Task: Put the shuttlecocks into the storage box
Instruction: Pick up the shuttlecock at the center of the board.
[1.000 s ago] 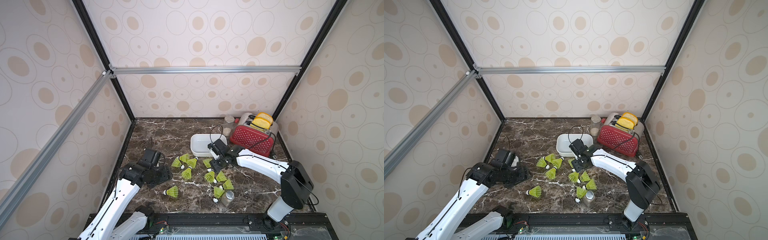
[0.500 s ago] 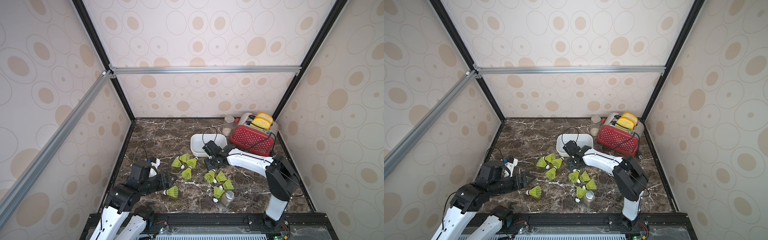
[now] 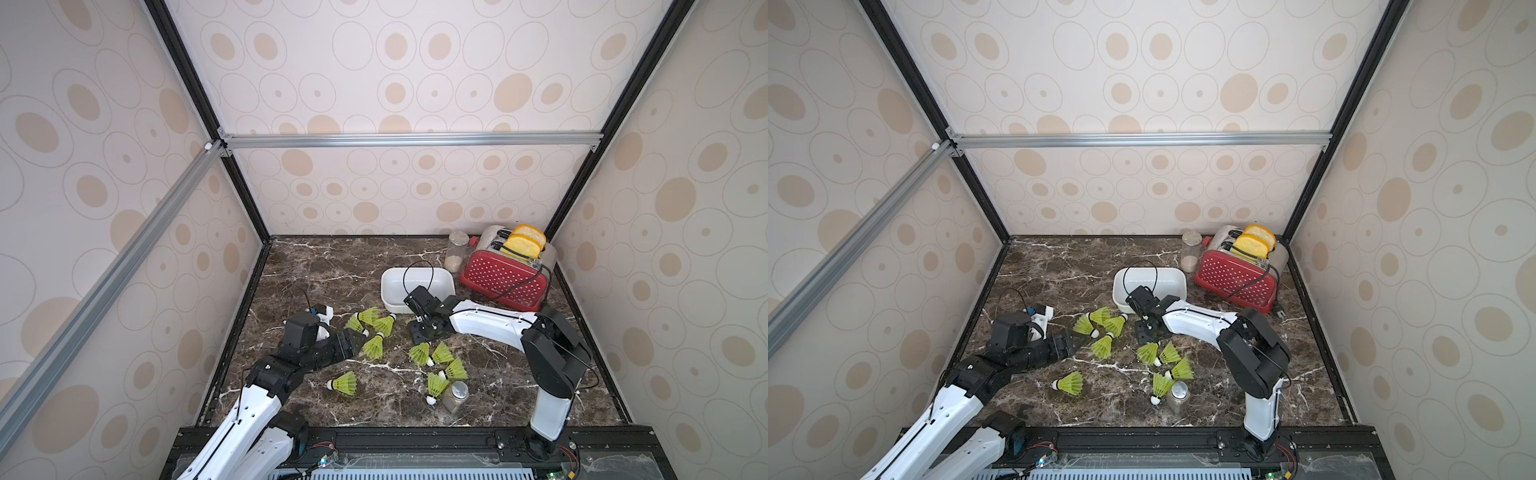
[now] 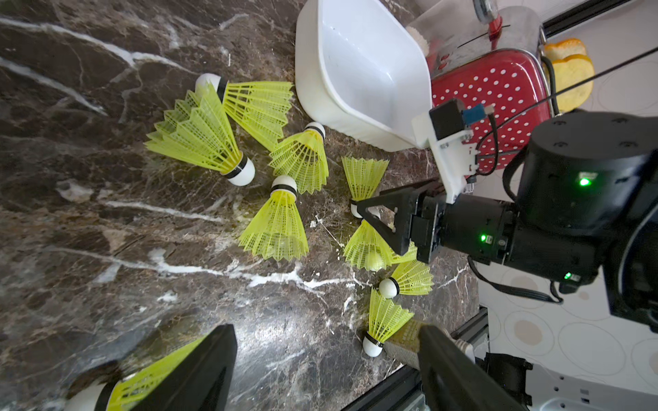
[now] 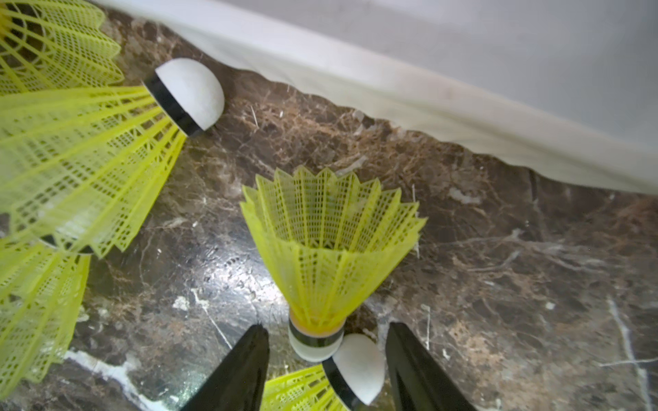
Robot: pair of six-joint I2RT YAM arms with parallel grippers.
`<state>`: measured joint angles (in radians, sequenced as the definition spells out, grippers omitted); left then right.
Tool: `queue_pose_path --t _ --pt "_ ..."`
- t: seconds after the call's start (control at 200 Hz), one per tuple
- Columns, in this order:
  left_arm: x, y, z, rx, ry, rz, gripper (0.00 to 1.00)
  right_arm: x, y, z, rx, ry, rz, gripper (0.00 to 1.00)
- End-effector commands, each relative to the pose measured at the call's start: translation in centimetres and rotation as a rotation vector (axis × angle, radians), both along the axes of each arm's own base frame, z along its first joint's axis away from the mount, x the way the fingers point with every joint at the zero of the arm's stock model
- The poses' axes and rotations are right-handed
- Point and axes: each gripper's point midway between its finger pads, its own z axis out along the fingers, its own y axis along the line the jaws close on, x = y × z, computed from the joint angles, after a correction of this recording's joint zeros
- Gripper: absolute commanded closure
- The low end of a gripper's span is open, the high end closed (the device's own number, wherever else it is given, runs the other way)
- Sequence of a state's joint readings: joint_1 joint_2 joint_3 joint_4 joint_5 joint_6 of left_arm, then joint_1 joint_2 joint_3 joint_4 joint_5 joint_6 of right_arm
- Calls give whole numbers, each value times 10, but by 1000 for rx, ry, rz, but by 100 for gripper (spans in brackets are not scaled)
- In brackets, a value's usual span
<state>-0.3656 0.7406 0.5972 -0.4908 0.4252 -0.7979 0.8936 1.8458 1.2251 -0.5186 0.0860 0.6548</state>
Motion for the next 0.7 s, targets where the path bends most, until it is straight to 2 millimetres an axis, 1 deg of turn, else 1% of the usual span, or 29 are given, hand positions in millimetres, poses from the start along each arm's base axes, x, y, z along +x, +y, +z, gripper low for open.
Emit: queue_pose_path --t 0.0,0.22,0.436,0.696 --pt "14 -6 19 -43 -84 8 17 -7 -3 -14 -17 29 -18 43" --pt "9 -5 15 -33 -72 -2 17 -4 0 -20 -18 32 -26 44" --pt "6 -4 15 -28 -69 -5 17 0 2 -25 -20 28 -35 49" --pt "4 -4 16 -27 -63 -15 17 7 6 -22 -18 1 -33 51"
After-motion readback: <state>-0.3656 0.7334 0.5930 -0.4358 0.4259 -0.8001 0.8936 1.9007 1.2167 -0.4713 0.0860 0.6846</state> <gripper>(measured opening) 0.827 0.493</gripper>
